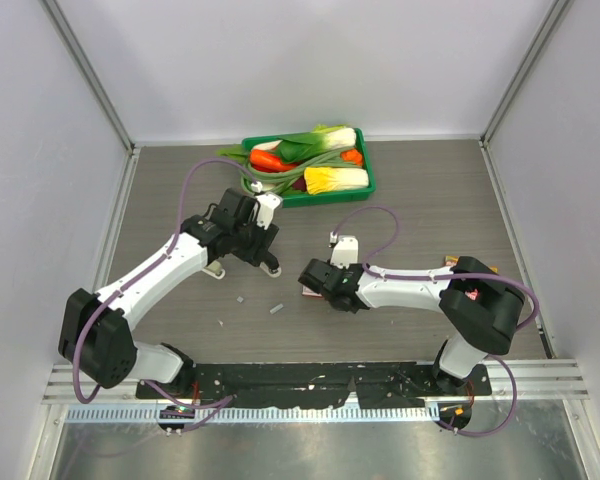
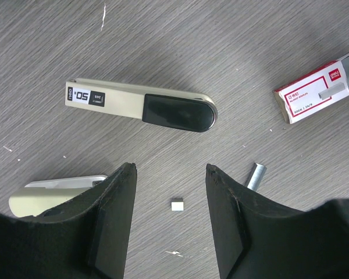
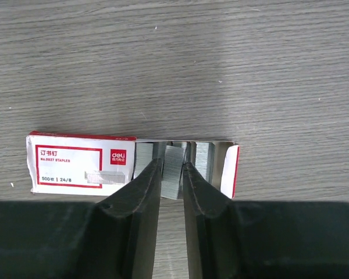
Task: Unload the staples from the stapler
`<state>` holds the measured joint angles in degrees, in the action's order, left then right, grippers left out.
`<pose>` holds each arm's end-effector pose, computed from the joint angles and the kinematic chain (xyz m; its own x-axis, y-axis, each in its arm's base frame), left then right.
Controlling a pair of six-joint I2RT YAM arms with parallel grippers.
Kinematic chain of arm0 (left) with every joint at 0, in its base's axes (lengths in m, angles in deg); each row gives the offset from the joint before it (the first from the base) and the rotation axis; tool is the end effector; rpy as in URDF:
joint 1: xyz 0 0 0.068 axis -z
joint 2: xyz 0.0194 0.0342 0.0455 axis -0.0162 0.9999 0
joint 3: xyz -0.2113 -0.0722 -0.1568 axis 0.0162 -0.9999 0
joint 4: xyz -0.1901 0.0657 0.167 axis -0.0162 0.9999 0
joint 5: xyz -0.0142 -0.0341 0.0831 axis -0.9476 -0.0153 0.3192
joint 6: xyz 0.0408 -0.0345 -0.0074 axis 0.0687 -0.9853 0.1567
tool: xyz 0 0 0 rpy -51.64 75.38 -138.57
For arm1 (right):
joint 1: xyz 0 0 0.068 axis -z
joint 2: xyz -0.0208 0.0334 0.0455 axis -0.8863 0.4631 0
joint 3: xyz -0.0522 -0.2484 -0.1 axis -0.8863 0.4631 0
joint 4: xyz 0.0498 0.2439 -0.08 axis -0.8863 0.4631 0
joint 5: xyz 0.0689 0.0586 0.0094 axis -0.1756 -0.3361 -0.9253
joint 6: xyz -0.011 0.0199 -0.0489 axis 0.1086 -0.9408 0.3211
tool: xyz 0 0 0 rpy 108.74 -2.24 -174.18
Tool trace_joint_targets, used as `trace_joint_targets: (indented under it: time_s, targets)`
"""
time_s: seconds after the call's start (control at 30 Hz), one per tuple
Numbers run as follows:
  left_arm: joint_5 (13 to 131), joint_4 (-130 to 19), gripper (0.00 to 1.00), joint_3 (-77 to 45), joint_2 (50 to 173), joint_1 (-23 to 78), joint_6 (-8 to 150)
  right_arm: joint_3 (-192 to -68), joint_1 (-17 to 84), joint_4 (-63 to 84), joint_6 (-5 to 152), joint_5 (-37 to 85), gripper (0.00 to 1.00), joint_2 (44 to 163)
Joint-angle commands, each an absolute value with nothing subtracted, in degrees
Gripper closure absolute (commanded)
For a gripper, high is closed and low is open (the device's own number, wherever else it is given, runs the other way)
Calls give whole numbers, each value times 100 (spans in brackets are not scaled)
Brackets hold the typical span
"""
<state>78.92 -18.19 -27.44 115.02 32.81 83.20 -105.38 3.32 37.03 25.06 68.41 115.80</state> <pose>0.2419 -0.1517 0.2676 -0.6725 0.4284 -0.6035 0.5478 0.8365 -0.0166 0.1684 0.2403 0.1587 -0.7567 0.0217 -0.6534 0.0584 0.9977 -0.0344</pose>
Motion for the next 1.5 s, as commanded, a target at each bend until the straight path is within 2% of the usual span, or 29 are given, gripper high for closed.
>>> trace_joint_targets:
  time_s: [0.0,0.1,0.23,0.5,0.93,1.13,1.47]
  targets:
    - [7837,-2026,46,-2743,11351,3309,8376,-10540,352,3510,2592,6835,69,11499]
    - [7820,-2026,45,-2735,11351,3309,8367,-10514,352,3475,2627,6791,64,11490]
    - [7802,-2017,45,-2735,11343,3309,8376,-10487,361,3448,2636,6773,64,11420]
    - [7767,-2017,46,-2770,11316,3309,8376,-10478,352,3317,2697,6721,69,11235]
    - [7732,-2000,46,-2770,11281,3309,8376,-10768,370,3448,2856,6808,70,11086]
    - [7732,-1991,46,-2778,11264,3309,8385,-10830,423,3492,2751,6809,76,11314]
    - [7714,-1982,46,-2787,11281,3309,8411,-10707,572,3405,2742,6659,64,11323]
